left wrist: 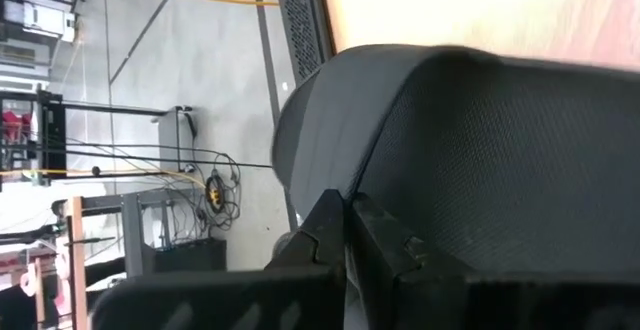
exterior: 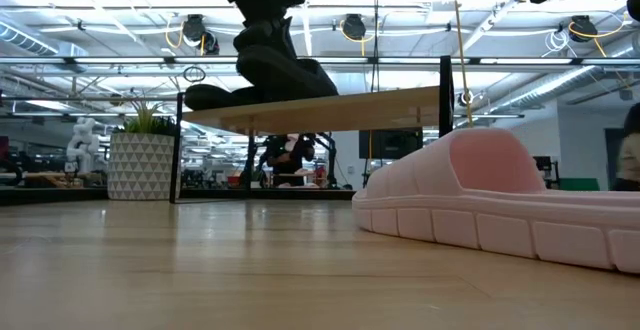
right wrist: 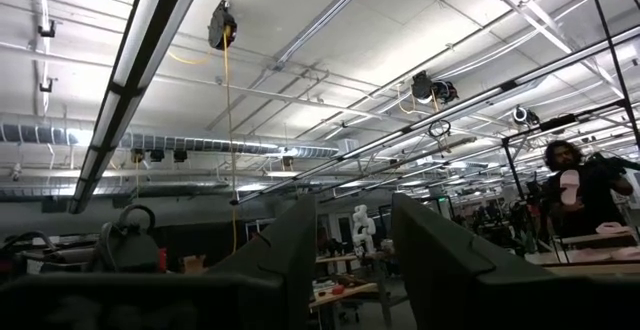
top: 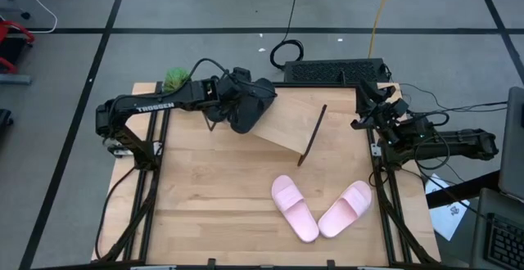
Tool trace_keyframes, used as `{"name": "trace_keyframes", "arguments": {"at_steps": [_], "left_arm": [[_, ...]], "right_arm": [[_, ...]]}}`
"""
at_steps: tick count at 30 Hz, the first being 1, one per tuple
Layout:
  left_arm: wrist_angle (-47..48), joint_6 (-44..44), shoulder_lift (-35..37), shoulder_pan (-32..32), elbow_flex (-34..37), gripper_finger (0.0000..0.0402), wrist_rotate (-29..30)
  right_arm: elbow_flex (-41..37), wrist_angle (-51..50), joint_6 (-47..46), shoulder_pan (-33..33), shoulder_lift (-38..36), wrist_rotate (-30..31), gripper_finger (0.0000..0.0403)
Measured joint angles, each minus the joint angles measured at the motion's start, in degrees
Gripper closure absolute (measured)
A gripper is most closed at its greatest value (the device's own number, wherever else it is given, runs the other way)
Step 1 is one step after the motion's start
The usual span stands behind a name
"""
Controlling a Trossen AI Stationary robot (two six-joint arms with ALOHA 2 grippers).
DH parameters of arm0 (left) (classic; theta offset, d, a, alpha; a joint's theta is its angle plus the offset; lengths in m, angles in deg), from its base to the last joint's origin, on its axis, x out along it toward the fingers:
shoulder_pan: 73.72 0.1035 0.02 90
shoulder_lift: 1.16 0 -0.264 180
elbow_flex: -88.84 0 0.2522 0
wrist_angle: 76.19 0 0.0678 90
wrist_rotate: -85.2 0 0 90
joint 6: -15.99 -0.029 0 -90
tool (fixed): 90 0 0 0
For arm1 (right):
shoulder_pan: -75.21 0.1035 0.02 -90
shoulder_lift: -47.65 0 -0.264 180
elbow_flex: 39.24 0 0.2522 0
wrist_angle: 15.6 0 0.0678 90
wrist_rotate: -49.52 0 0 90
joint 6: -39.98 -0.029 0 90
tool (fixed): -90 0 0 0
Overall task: Pick and place slides into the shelf
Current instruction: Put the black slipper on the shelf
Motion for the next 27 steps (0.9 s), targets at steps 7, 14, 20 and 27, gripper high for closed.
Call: {"name": "trace_keyframes", "arguments": {"at_steps": [7,14,20,27], "left_arm": [[1.7,1.1,0.0,0.0,0.0,0.0401,-0.1],[3.5,1.8,0.0,0.7,0.0,0.0401,-0.5],[3.4,2.8,0.0,2.3,0.0,0.0401,-1.9],[0.3,2.5,0.0,2.5,3.9,0.0401,-3.2]], "right_arm": [[0.0,0.0,0.0,0.0,0.0,0.0,0.0282],[0.0,0.0,0.0,0.0,0.0,0.0,0.0282],[0.0,0.0,0.0,0.0,0.0,0.0,0.0282],[0.0,0.0,0.0,0.0,0.0,0.0,0.0282]]}}
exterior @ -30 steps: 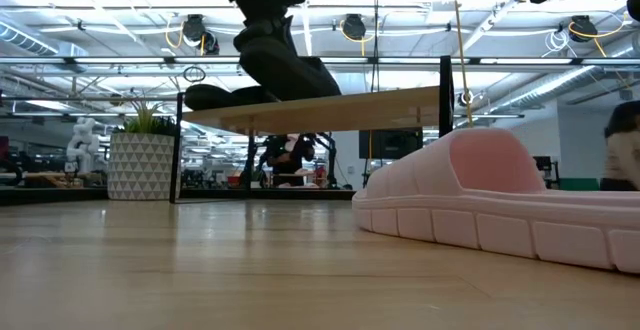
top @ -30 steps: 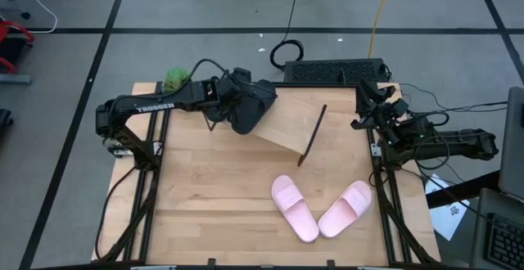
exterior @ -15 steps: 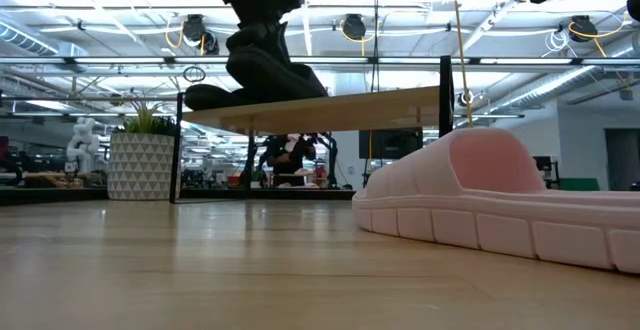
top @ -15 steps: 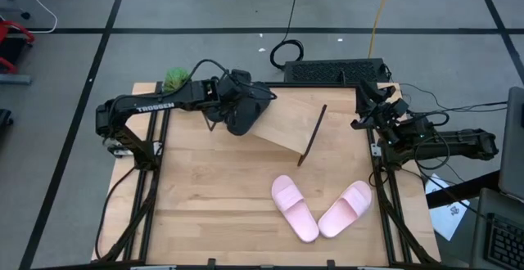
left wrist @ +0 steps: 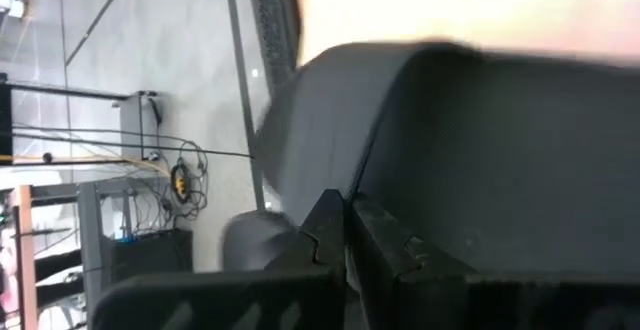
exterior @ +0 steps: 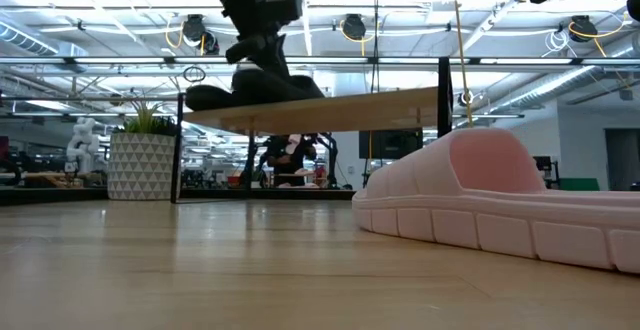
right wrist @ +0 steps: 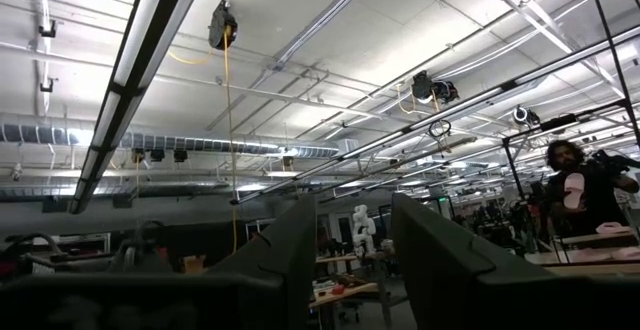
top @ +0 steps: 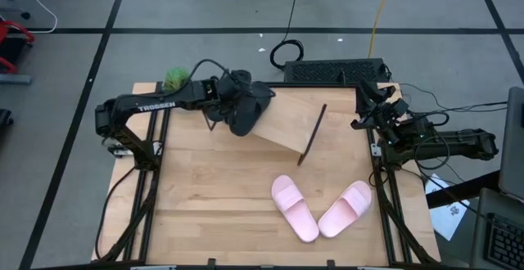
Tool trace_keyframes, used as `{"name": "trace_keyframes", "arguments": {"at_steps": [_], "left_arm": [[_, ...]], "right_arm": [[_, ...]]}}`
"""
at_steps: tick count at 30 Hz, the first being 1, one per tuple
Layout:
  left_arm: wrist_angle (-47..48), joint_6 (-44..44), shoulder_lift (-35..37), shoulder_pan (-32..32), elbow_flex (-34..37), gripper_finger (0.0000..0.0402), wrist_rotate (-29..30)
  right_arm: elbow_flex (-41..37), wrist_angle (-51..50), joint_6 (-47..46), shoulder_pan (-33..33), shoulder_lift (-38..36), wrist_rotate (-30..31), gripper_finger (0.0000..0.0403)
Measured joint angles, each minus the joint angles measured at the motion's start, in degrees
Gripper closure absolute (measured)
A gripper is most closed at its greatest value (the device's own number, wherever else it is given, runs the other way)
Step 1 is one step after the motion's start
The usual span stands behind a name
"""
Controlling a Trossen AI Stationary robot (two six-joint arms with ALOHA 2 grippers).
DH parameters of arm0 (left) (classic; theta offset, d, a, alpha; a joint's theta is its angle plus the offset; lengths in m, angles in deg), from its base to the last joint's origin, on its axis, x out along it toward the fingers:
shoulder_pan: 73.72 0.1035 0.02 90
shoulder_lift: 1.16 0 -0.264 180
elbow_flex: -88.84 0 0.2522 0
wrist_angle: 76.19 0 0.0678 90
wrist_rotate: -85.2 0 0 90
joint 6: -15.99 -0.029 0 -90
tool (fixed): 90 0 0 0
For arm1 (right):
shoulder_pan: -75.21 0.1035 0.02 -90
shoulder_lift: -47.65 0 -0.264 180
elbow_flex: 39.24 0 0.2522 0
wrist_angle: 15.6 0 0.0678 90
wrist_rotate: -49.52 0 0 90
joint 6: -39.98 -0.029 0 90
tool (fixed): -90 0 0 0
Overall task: Pick and place slides into the shelf
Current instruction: Put the black slipper on the shelf
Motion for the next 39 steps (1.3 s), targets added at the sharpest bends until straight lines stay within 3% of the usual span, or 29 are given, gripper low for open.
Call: {"name": "trace_keyframes", "arguments": {"at_steps": [6,16,39], "left_arm": [[-4.4,-1.1,0.1,-1.1,4.8,0.0402,4.1],[-5.4,-3.5,2.8,-1.5,5.3,0.0401,7.8],[-5.7,-3.0,4.7,1.4,5.2,0.0401,2.5]], "right_arm": [[0.0,0.0,0.0,0.0,0.0,0.0,0.0282],[0.0,0.0,-1.5,0.0,0.3,0.0,0.0282],[0.0,0.3,-1.6,0.0,0.9,0.0,0.0282]]}}
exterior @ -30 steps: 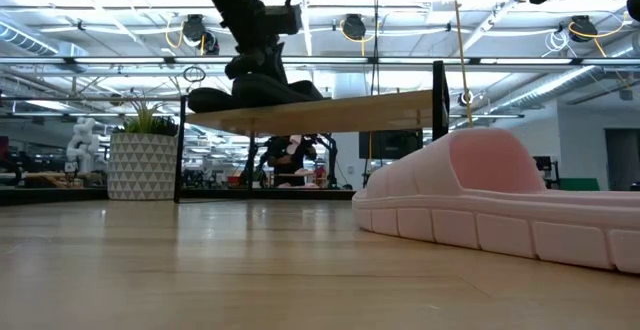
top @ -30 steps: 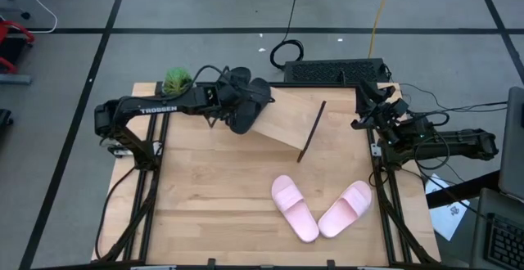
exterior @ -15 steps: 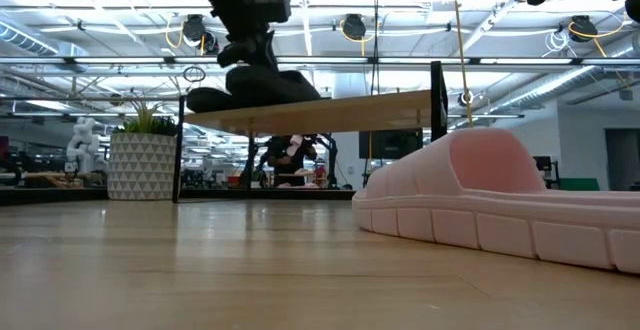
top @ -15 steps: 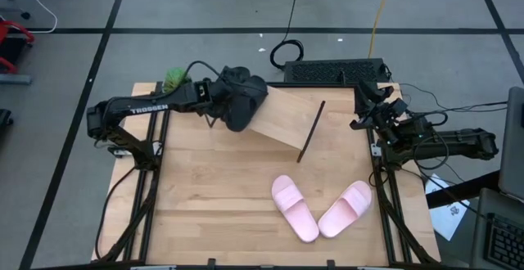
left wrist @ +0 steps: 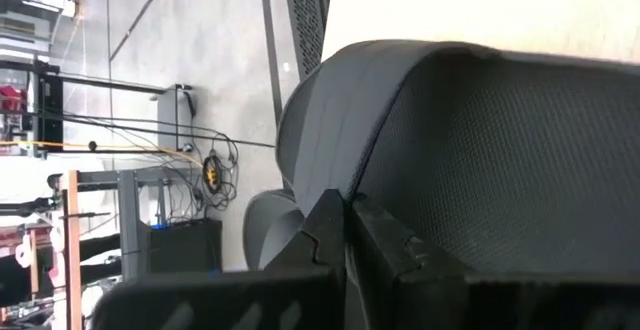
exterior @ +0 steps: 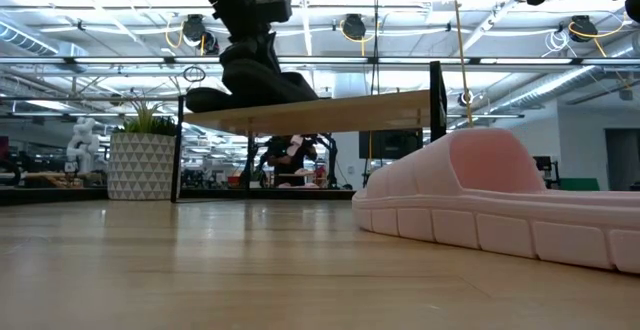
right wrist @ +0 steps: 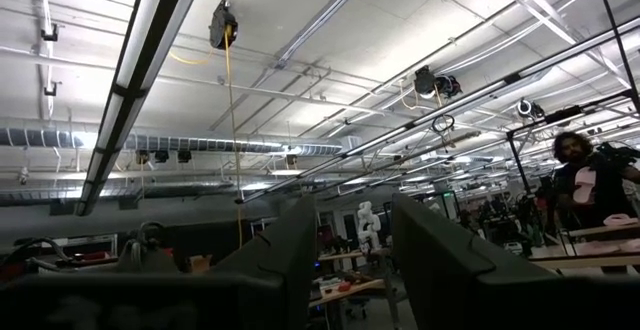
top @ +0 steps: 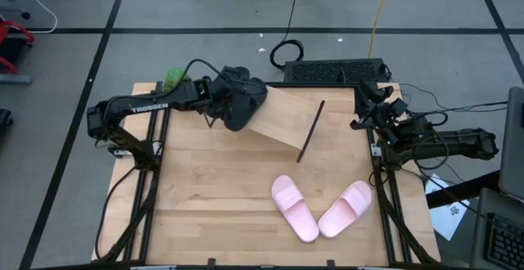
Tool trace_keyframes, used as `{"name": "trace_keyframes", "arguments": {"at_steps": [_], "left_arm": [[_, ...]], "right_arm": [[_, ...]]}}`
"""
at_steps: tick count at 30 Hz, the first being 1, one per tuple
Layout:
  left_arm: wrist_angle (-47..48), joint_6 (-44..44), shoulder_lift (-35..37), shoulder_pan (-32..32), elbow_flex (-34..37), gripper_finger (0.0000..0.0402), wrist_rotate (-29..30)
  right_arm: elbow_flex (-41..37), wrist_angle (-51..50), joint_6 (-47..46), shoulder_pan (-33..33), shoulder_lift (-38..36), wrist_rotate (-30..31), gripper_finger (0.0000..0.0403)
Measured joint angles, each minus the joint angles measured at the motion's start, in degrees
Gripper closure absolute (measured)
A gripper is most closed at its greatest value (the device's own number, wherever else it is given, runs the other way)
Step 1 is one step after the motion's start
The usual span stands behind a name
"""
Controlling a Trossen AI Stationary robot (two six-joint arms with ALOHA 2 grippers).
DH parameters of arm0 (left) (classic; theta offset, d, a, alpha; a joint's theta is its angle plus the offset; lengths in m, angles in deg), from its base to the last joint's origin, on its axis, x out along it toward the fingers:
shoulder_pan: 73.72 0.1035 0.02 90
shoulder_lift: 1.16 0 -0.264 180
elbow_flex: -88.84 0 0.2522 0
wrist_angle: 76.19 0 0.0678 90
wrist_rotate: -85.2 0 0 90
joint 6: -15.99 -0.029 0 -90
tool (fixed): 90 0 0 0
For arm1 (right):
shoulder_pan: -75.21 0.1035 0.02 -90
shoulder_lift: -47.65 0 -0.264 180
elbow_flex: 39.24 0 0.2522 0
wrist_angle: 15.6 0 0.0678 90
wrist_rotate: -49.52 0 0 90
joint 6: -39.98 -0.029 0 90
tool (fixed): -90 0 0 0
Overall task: Pick and place slides into the shelf
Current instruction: Put the black slipper on the shelf
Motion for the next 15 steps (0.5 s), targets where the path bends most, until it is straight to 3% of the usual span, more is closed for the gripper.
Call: {"name": "trace_keyframes", "arguments": {"at_steps": [15], "left_arm": [[-1.0,0.0,0.0,1.2,0.0,0.0401,-0.9]], "right_arm": [[0.0,0.0,0.1,0.0,0.0,0.0,0.0282]]}}
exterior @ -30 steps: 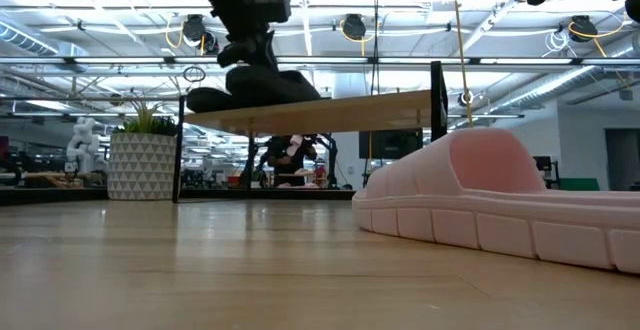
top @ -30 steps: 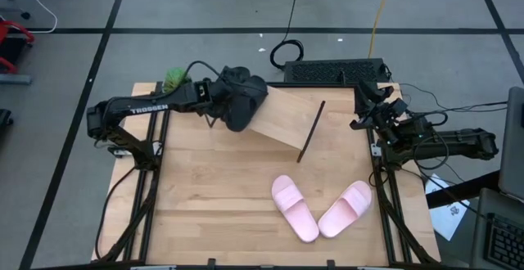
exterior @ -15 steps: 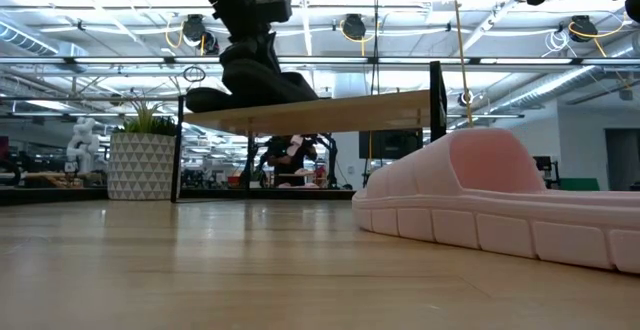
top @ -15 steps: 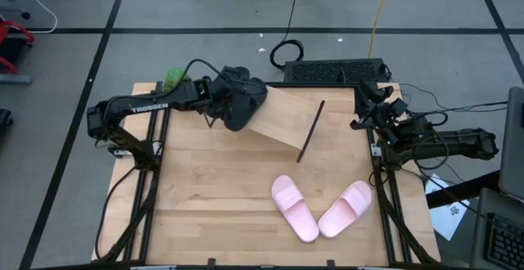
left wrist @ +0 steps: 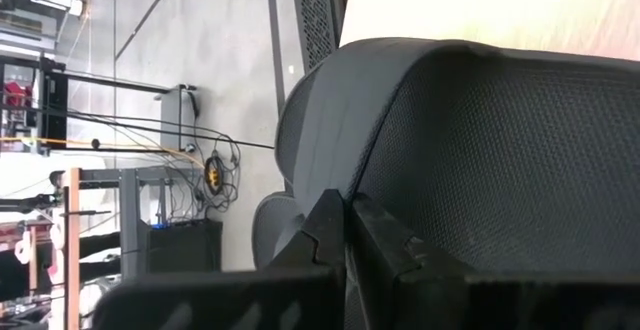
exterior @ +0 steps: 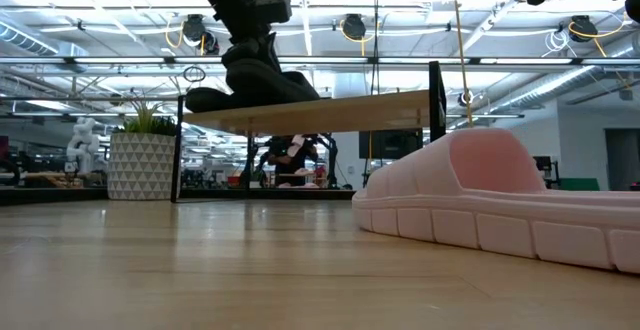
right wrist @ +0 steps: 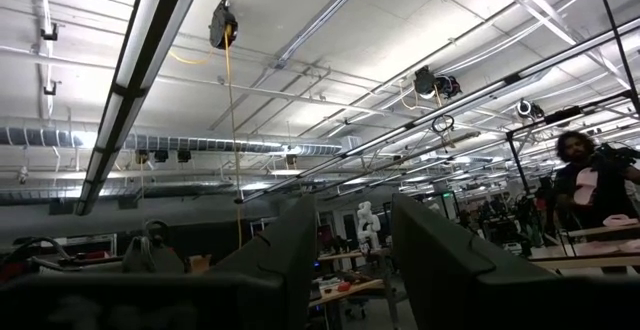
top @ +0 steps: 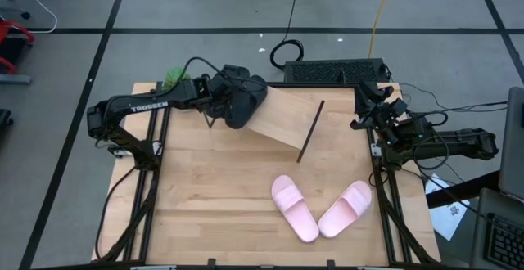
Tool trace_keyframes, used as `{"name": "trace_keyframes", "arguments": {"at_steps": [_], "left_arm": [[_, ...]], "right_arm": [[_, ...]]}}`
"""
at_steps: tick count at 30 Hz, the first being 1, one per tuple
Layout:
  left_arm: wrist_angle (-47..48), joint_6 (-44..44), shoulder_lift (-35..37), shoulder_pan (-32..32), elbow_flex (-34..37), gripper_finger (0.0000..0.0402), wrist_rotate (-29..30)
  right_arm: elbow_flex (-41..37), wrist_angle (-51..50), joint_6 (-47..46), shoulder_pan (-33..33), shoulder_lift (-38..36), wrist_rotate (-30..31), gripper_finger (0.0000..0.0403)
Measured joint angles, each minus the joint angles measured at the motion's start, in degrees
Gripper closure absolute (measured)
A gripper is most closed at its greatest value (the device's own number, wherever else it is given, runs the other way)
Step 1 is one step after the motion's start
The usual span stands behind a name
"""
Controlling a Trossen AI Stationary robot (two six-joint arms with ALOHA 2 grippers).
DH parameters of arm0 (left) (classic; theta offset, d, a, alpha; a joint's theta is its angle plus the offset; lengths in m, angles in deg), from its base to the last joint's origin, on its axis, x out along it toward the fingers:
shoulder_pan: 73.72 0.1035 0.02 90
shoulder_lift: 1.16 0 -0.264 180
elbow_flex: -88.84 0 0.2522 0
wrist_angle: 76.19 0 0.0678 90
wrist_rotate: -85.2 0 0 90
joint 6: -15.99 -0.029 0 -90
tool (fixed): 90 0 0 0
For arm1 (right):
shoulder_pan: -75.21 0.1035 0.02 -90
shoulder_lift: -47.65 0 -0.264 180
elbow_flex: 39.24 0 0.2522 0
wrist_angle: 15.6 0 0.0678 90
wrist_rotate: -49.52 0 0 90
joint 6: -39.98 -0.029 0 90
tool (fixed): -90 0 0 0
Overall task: Pick and place slides into the shelf
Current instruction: Put the black slipper on the shelf
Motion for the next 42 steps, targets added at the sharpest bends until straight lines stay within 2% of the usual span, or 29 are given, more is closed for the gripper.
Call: {"name": "trace_keyframes", "arguments": {"at_steps": [42], "left_arm": [[-0.7,0.7,-1.1,1.5,-0.1,0.0402,-1.5]], "right_arm": [[0.0,-0.1,0.0,0.0,0.0,0.0,0.0282]]}}
